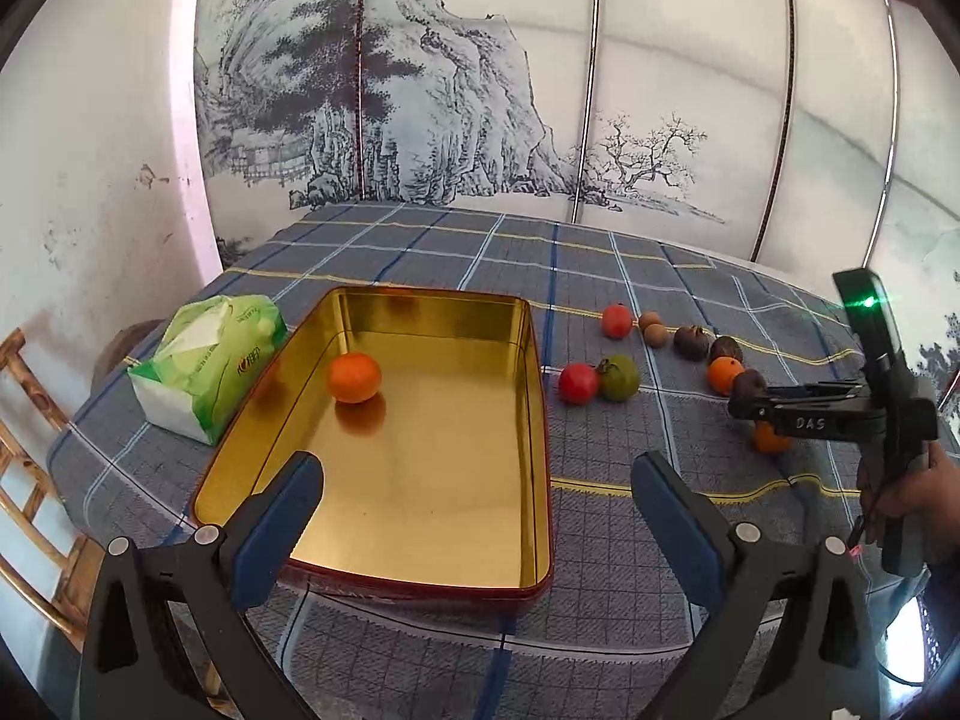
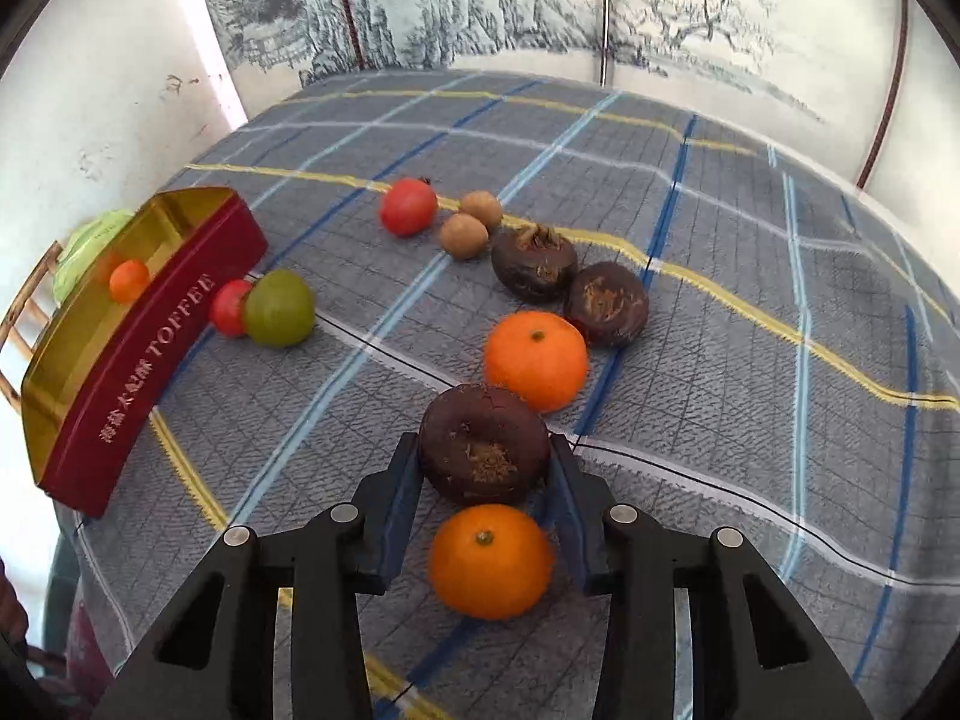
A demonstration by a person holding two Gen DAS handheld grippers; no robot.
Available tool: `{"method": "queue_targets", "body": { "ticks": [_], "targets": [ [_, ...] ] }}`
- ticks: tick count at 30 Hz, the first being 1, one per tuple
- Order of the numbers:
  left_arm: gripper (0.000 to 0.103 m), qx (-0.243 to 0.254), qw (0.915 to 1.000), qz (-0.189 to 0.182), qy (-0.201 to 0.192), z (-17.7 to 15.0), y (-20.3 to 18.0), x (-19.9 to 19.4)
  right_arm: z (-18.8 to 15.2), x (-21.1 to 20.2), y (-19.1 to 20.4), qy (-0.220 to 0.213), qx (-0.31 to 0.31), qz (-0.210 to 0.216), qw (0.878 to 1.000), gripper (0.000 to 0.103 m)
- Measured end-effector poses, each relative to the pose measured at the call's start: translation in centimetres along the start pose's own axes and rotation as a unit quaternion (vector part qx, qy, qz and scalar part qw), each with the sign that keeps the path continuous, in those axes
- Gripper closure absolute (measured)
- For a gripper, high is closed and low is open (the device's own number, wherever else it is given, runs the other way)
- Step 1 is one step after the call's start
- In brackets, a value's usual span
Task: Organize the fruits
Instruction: 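Grasp the dark brown round fruit with the right tool, then carry the brown fruit into the tin and open the right tool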
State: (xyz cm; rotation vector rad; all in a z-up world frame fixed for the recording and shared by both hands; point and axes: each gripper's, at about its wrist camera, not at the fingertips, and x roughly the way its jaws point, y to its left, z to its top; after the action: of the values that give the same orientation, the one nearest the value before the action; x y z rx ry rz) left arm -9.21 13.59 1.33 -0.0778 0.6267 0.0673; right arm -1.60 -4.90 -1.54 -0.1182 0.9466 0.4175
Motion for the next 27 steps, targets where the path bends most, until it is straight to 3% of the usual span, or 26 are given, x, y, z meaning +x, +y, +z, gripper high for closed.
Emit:
{"method": "queue_targets", "body": {
  "ticks": [3, 11, 19, 27],
  "targets": [
    [0.001, 0.007, 0.9999, 0.000, -0.014, -0.1, -0.3, -0.7, 0.6, -2.3, 1.0, -0.029, 0.000, 0.041, 0.999, 0.061],
    [0.001, 0.012, 0.9984, 0.013, -0.054, -0.1, 0.0, -2.5, 5.0, -3.7, 6.6, -0.053, -0.032, 0.137, 0.989, 0.061],
    [0.001, -0.004, 0.9996, 0.007, -0.029, -0.3, 1.7, -1.8, 8.8, -1.0, 14.5, -0.042, -0.097, 0.170, 0.980, 0.061],
    [0.001, -0.015, 0.9994, 0.022, -0.020, -0.4, 3.2, -1.7, 10.8, 3.7, 18.3, 0.003, -0.117, 0.166, 0.979, 0.061]
  ]
}}
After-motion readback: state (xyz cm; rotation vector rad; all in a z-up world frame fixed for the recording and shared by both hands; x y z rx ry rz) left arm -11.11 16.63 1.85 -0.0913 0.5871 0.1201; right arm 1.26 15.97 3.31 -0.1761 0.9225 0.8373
